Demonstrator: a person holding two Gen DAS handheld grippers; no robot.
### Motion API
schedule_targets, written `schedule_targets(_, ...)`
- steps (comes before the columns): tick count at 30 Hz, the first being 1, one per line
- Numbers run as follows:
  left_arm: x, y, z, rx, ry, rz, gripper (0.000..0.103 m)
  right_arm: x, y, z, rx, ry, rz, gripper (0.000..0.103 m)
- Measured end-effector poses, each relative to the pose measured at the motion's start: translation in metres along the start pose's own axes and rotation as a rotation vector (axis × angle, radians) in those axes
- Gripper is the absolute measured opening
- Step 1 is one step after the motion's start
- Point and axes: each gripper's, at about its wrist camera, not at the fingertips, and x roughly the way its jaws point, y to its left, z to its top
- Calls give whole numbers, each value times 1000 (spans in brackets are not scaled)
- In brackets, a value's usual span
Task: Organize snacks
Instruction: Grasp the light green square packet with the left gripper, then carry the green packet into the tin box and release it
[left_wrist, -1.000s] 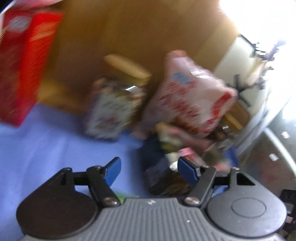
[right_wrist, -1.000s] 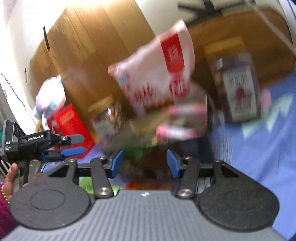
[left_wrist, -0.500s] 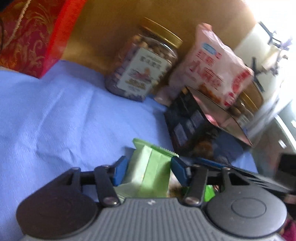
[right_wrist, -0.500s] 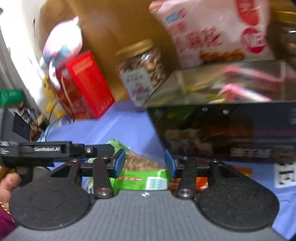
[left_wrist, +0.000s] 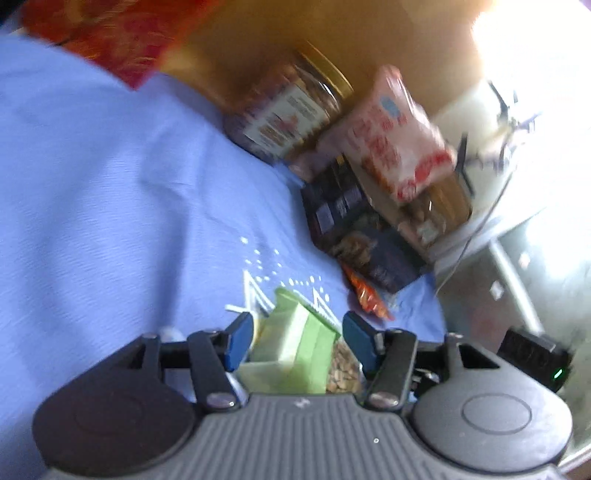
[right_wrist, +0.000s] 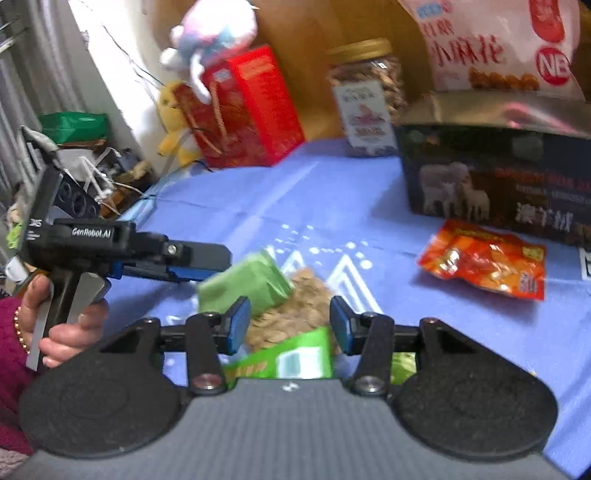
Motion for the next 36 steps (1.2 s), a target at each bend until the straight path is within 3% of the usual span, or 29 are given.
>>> schedule_targets(4,-23,9,-7,-70,-32,-11,58,10,4,13,-13,-26,-9,51)
schedule_targets(9,-17,12,-30,-145,23,-55,61,31,2,21,40,-11,34,50)
schedule_targets(11,-14,8,-36,-119,8,-49,62,39,2,18,46,23,52,46)
schedule_targets(12,-13,5,-36,-104,7,-42,62,42,2,16,52,48,64,38)
schedule_targets(15,-12,8,-34,-123,-5,-61,60,35,8,9,74,67,111,37)
schedule_targets(21,-14,7,-35,-119,-24,-36,54,21,22,-8,79,60,103,37)
schedule_targets(26,-15,-12,-26,-56,-53,-10,54,12,35,-8,48,5,64,34)
schedule_targets(30,-13,-36,-11,8,-83,-48,54,-2,35,-1,18,-79,29,34)
schedule_targets(36,14,-77,12,98,-80,-99,54,-15,14,2,66,-134,-16,34)
